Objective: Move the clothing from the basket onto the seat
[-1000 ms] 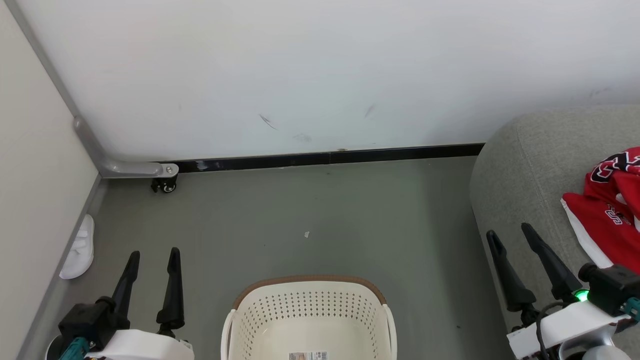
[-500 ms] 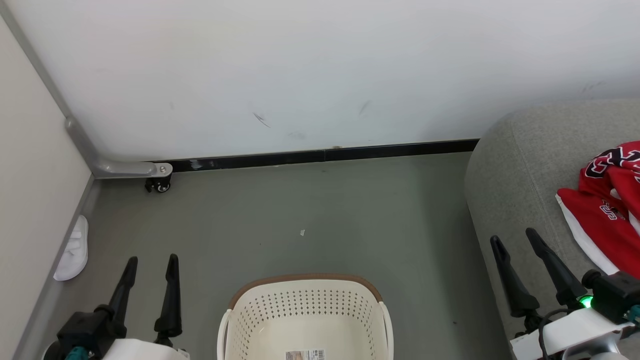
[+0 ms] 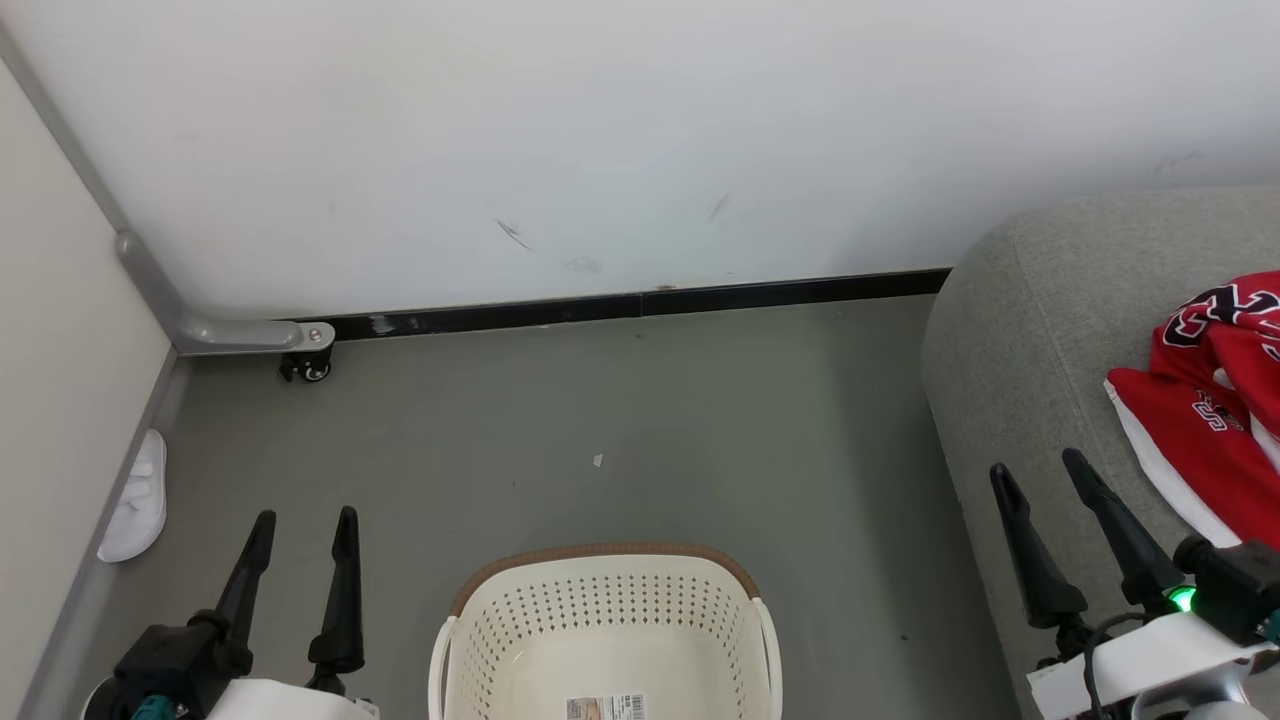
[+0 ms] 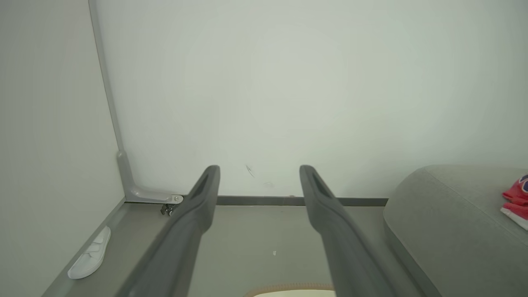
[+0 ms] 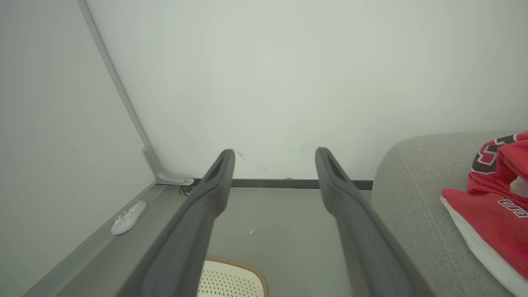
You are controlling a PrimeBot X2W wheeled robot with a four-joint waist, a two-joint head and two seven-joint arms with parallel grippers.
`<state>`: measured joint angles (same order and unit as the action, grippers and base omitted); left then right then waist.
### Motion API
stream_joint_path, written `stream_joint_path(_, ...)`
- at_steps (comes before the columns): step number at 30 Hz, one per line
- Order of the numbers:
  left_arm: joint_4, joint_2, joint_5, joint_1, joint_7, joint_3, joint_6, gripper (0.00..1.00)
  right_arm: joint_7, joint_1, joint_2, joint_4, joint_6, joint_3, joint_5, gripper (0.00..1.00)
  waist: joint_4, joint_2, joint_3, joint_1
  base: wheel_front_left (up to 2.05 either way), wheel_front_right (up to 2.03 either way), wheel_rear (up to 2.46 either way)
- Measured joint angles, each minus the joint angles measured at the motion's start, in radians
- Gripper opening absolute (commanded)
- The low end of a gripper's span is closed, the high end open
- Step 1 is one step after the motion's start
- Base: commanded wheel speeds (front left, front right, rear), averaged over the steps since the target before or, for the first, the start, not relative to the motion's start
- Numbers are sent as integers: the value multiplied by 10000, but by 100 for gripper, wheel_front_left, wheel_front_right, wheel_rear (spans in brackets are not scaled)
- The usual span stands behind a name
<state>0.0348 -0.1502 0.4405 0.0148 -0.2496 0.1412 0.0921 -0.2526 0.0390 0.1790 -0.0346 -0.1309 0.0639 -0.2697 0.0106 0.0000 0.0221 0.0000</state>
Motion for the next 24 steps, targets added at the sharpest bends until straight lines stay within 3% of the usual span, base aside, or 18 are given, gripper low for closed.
stream_joint_path(24, 96, 497, -468, 128, 0, -364, -464, 100, 0, 12, -134, -119, 0, -100, 42, 100, -14, 0, -53, 0, 0, 0, 0)
